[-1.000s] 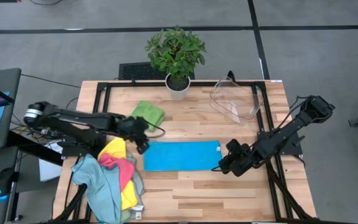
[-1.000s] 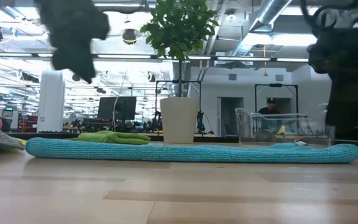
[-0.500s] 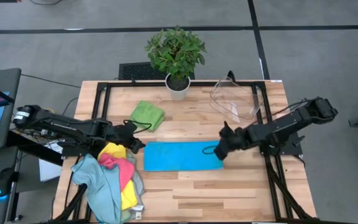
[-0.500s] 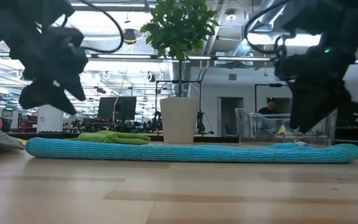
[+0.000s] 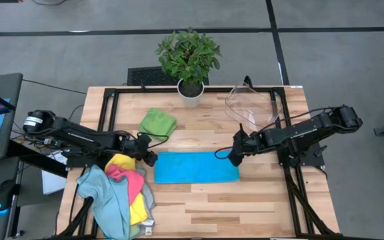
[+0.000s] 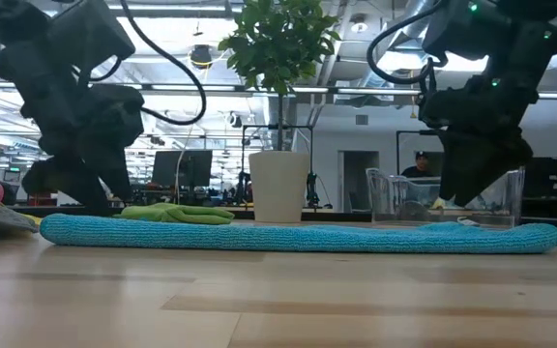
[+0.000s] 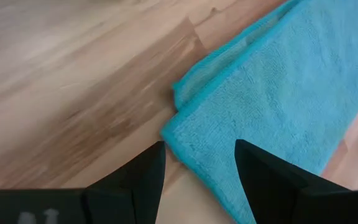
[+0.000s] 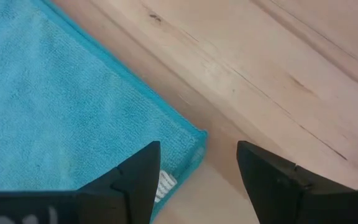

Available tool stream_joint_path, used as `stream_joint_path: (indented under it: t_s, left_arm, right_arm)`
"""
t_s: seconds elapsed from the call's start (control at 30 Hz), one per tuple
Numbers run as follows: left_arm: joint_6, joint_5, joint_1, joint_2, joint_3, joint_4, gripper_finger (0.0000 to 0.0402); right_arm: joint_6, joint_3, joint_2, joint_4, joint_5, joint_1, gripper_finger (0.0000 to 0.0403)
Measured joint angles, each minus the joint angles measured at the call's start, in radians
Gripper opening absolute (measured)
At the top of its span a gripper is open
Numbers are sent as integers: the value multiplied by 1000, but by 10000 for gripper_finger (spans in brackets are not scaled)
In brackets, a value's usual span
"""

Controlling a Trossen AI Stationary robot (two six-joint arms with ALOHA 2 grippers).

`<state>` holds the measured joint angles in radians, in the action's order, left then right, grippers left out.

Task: Fold microfiber towels
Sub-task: Fold the blue microfiber towel

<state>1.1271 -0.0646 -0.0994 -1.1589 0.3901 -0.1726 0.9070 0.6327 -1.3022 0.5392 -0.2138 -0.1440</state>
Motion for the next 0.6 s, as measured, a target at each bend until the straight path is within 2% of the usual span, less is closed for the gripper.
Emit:
stream_joint_path:
  t_s: [0.27,0.4,0.5,0.6]
  left_arm:
    - [-1,26,0,-115,2,73,183]
    - [-3,15,0,-123,1,109,174]
    - [-17,16,0,-123,5,115,151]
    - [-26,45,0,-122,6,123,110]
  right_arm:
    - [0,0,0,0,0,0,240]
    - [0,0,0,0,0,0,240]
    - [0,0,0,1,-2,0,235]
    - [-4,-1,-15,1,-12,2,221]
